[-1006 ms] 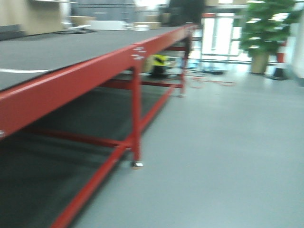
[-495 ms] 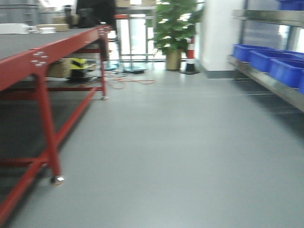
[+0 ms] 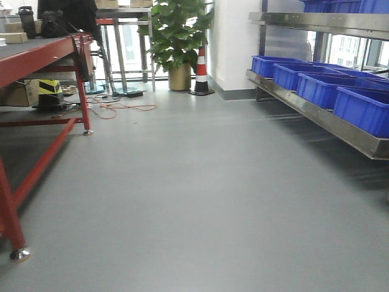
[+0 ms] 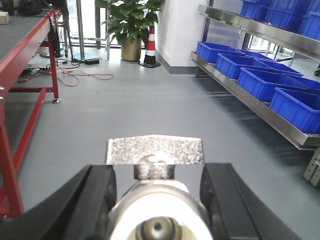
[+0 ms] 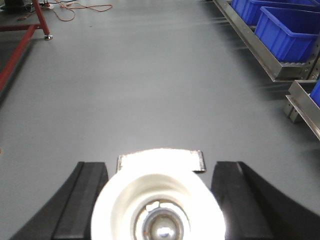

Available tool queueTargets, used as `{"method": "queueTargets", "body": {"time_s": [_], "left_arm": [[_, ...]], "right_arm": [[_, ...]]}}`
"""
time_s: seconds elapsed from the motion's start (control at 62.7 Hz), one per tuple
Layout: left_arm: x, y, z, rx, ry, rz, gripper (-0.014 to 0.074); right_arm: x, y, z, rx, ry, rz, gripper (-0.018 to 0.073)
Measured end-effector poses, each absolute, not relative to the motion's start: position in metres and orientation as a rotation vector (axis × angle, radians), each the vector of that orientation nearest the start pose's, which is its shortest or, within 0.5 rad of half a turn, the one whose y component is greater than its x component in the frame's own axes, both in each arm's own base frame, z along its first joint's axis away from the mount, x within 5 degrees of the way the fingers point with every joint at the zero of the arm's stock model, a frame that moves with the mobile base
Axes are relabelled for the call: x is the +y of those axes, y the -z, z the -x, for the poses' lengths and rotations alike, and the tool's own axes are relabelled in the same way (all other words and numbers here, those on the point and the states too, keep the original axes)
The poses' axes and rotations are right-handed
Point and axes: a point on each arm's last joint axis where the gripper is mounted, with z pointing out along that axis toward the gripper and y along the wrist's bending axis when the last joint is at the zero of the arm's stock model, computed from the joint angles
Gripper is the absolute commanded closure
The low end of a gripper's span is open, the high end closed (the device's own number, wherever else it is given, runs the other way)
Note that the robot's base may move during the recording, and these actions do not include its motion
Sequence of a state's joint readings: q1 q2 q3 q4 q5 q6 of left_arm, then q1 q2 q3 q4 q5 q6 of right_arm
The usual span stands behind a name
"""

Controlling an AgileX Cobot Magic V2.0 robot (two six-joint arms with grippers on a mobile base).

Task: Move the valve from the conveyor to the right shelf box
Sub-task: 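Drive the base up to the steel shelf of blue bins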

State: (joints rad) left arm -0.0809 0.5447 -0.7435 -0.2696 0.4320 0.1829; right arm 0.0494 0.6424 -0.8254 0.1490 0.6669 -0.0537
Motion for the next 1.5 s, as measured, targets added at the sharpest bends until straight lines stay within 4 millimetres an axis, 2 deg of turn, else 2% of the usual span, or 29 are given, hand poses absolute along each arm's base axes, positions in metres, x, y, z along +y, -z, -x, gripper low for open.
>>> {"method": "queueTargets", "body": {"time_s": [1.5], "left_arm": [[-0.0184, -0.3822, -0.1013, 1.703, 0.202, -0.099, 0.0707]], "right_arm": [[0.0142, -0.3766, -0.116, 1.963, -0.166, 0.046, 0.0722]]}}
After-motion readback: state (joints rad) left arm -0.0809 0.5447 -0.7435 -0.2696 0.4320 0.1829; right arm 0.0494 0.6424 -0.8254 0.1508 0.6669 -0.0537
